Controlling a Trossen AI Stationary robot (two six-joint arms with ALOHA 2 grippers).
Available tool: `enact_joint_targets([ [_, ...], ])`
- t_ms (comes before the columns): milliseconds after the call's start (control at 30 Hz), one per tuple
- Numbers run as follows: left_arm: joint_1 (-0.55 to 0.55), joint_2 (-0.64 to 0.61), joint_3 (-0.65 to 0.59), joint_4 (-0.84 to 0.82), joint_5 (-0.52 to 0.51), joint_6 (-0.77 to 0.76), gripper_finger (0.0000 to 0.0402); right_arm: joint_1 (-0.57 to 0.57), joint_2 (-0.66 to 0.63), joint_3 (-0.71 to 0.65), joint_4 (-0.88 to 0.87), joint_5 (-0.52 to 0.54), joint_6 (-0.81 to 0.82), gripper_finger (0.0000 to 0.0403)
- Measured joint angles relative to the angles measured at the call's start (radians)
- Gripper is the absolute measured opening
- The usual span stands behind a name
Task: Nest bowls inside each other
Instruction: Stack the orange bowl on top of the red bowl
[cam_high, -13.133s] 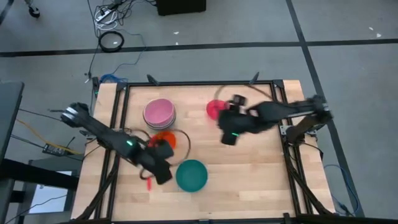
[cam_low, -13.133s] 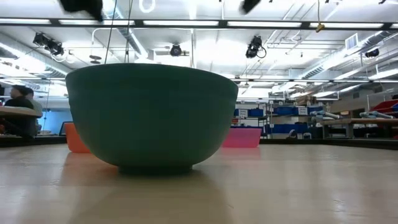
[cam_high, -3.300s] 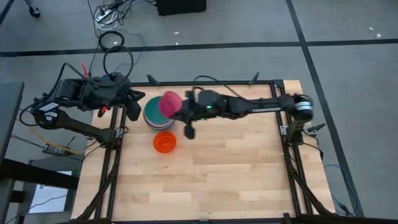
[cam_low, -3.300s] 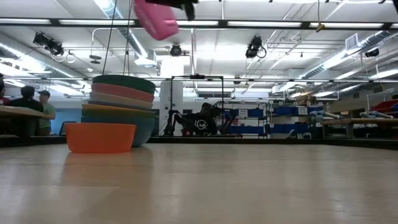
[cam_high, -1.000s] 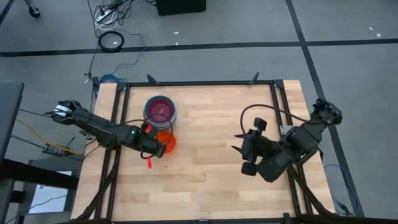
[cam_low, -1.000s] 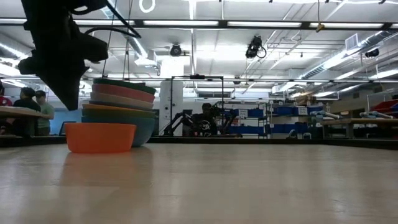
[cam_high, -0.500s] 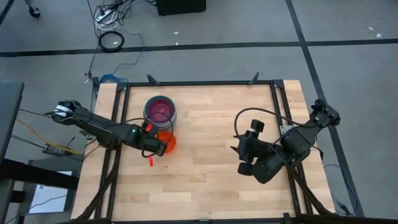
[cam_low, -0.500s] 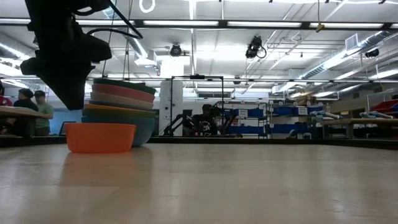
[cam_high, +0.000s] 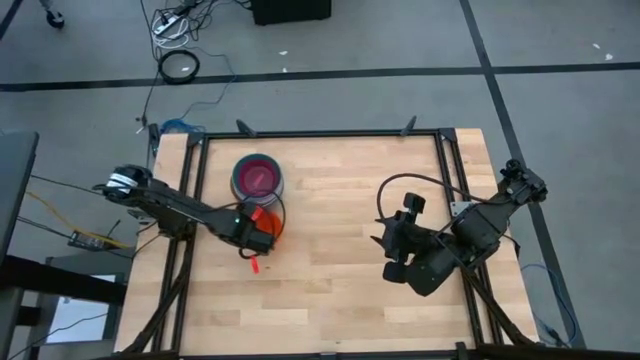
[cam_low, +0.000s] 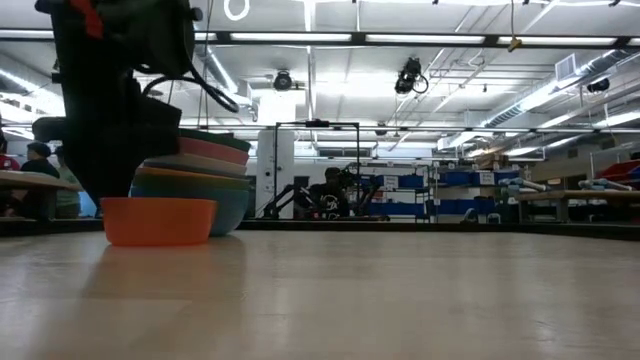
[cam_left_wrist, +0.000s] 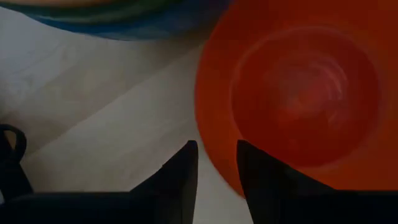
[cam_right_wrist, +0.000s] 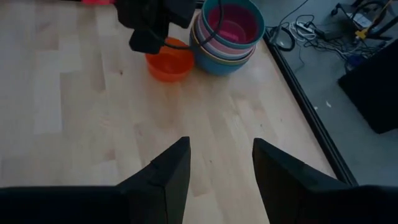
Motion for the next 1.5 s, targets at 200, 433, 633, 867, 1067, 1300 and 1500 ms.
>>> enact_joint_targets([
  [200, 0.0, 0.036, 0.0, 0.023, -0.015, 0.011, 0.0112, 0.0, 0.0, 0.0, 0.0, 0.0, 0.0, 0.0159],
  [433, 0.0, 0.033, 0.008, 0.057, -0.018, 0.056, 0.0013, 0.0, 0.0, 0.0, 0.0, 0.0, -0.004, 0.0159],
  [633, -0.019, 0.015, 0.069, 0.029, 0.002, 0.111, 0.0005, 0.0, 0.0, 0.0, -0.009, 0.001, -0.004, 0.0159],
  [867, -0.062, -0.109, 0.367, -0.197, -0.236, 0.206, 0.0003, -0.003, 0.0, -0.002, -0.016, 0.022, -0.003, 0.0159],
  [1067, 0.006, -0.129, 0.578, -0.504, -0.465, 0.209, 0.0002, -0.003, 0.0, -0.004, -0.018, 0.027, -0.003, 0.0159],
  [1300, 0.2, -0.128, 0.557, -0.562, -0.49, 0.314, 0.0001, -0.003, 0.0, -0.004, -0.014, 0.029, -0.003, 0.0159],
  [1500, 0.351, -0.127, 0.48, -0.347, -0.429, 0.547, 0.0001, -0.006, 0.0, -0.004, -0.013, 0.033, -0.003, 0.0159],
])
